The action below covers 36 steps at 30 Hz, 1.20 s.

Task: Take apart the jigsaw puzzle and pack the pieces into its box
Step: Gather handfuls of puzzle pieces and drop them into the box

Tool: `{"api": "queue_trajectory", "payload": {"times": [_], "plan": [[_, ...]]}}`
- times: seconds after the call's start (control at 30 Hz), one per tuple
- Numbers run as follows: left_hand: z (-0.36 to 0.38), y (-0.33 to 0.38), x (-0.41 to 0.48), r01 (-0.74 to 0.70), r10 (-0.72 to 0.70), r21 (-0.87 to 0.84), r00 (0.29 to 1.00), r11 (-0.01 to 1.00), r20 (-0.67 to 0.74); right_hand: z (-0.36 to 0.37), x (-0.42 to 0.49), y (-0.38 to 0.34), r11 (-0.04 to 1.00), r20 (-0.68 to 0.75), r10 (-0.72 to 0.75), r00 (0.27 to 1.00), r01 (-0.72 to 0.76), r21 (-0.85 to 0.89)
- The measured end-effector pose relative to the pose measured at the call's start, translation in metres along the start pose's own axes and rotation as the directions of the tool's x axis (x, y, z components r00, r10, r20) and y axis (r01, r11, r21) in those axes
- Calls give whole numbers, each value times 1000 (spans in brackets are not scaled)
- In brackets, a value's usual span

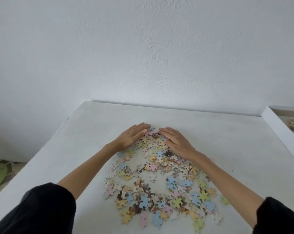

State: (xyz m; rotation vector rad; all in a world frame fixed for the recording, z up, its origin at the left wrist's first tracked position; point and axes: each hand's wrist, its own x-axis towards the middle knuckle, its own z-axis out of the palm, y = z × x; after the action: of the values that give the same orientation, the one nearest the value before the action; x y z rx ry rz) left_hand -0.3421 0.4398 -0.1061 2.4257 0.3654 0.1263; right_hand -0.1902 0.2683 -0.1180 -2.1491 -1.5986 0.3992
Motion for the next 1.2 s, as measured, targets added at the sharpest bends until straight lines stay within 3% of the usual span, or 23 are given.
{"api": "queue_trajectory", "payload": {"times": [0.17,0.33,0.43,0.7,1.03,1.2], "plan": [[-10,1,-29,-48,48,22,998,999,32,-23,-32,-10,979,43,88,995,-94,180],[-15,1,-78,-41,34,83,996,996,79,-32,-95,-9,992,-28,94,995,-91,92],[-6,2,-107,-101,84,156,990,983,109,-26,-136,-4,983,36,149,988,-152,105],[34,31,-139,-219,199,349,975,911,93,-2,-181,-27,977,141,153,978,-128,-168],[48,49,-121,-142,146,381,989,914,20,16,-156,-51,960,18,185,983,-176,-219],[49,52,-113,-111,122,394,993,913,-4,16,-151,-48,963,-48,215,975,-220,-157]]}}
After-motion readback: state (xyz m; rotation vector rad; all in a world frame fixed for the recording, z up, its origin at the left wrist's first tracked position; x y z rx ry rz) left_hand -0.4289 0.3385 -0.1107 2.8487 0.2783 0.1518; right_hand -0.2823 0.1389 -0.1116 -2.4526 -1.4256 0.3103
